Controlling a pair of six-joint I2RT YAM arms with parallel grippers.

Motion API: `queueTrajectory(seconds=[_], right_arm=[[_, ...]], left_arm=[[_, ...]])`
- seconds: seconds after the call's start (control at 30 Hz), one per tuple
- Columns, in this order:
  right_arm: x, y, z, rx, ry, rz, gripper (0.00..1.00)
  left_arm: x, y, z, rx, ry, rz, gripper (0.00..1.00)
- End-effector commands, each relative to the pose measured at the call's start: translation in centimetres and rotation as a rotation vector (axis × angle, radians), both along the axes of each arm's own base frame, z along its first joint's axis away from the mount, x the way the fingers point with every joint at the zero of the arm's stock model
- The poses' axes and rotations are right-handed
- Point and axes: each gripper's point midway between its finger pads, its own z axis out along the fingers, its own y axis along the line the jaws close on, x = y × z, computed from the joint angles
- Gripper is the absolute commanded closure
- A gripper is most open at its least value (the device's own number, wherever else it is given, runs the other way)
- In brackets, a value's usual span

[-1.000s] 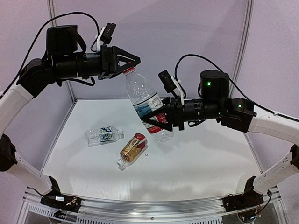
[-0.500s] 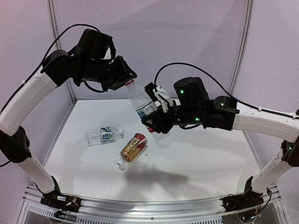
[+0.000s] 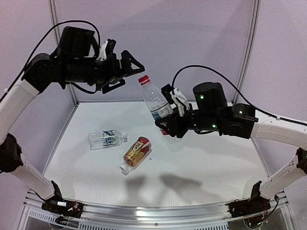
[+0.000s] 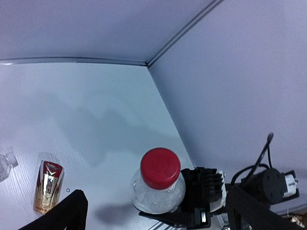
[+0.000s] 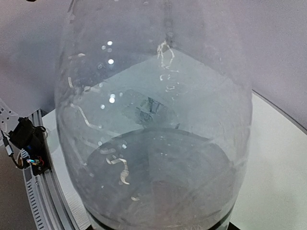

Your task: Unscrew the bottle caps

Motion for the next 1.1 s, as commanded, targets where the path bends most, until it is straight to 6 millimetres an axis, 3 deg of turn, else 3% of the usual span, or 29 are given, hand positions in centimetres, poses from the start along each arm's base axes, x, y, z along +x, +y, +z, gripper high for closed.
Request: queueTrajectory(seconds=[0.0, 0.13, 0.27, 0.67, 1.07], right_arm=[[-3.4, 0.5, 4.4, 0.189, 0.011, 0.163, 0.52], [-7.4, 1.2, 7.3, 0.351, 0.063, 0.376, 0.5], [-9.2, 1.8, 8.7, 0.408, 0.073, 0.49, 0.5], [-10.4, 2.8, 9.5, 0.434, 0.107, 0.588, 0.5], [-10.4, 2.9, 9.2, 0.43, 0.132, 0.587, 0.5]], left_arm=[[-3.7, 0.7, 3.7, -0.043, -0.239, -0.249, 0.01], [-6.1, 1.9, 6.0, -0.135, -0.342, -0.38, 0.01], [-8.0, 1.7, 8.2, -0.209, -0.402, -0.481, 0.04], [-8.2, -1.8, 9.6, -0.25, -0.405, -0.559, 0.19], [-8.4, -3.2, 9.0, -0.23, -0.398, -0.58, 0.53]])
